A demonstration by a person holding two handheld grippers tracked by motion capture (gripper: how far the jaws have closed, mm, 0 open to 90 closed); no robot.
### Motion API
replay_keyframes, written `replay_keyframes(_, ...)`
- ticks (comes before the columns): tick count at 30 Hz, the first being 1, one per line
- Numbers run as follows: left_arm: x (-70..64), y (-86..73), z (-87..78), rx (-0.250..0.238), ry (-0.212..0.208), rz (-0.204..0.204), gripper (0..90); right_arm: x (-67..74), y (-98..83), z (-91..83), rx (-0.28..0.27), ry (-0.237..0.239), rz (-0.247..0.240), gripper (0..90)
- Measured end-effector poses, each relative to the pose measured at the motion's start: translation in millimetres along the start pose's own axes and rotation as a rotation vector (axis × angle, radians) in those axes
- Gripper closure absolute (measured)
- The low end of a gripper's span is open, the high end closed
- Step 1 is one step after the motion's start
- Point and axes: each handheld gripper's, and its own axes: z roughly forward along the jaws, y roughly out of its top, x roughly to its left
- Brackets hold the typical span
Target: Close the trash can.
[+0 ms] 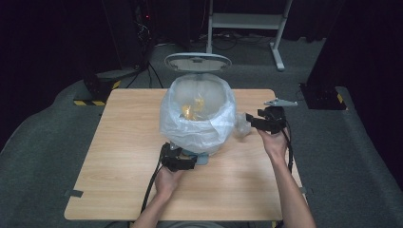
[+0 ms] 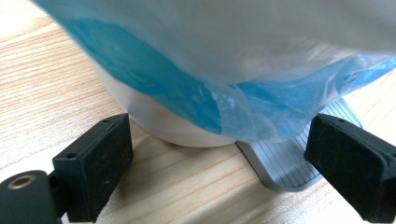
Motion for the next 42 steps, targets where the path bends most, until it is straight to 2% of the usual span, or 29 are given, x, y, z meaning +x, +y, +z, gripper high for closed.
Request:
replay_keyframes(7, -0.1, -0.1, -0.1, 0.000, 0.000, 0.000, 7.9, -2.9, -12.3, 25.3, 0.066, -0.028, 0.006, 41.2)
replay_keyframes(19, -0.1, -0.1, -0.1, 0.000, 0.000, 0.000, 7.9, -3.7, -26.0, 50.9, 0.119, -0.040, 0.034, 40.5)
replay_keyframes(29, -0.4, -0.2, -0.2, -0.002, 0.002, 0.002, 7.9, -6.9, -42.6, 80.2, 0.204, -0.071, 0.046, 42.4)
replay_keyframes(33, -0.4, -0.2, -0.4, -0.001, 0.003, 0.005, 8.0, -6.8, -47.2, 85.4, 0.212, -0.079, 0.051, 47.3)
replay_keyframes(38, -0.4, -0.2, -0.4, -0.002, 0.003, 0.004, 8.0, -7.5, -53.7, 86.9, 0.212, -0.079, 0.053, 59.7)
replay_keyframes(39, -0.4, -0.2, -0.3, -0.002, 0.003, 0.004, 7.9, -8.3, -56.5, 87.0, 0.213, -0.073, 0.059, 66.2)
replay_keyframes(40, -0.5, -0.2, -0.3, -0.002, 0.003, 0.003, 7.9, -8.3, -56.5, 87.0, 0.213, -0.073, 0.059, 66.2)
replay_keyframes(41, -0.4, -0.2, -0.4, -0.001, 0.003, 0.005, 8.0, -10.0, -58.5, 87.0, 0.213, -0.062, 0.055, 72.7)
replay_keyframes(42, -0.6, -0.2, -0.5, -0.002, 0.004, 0.006, 8.0, -10.0, -58.5, 87.0, 0.213, -0.062, 0.055, 72.7)
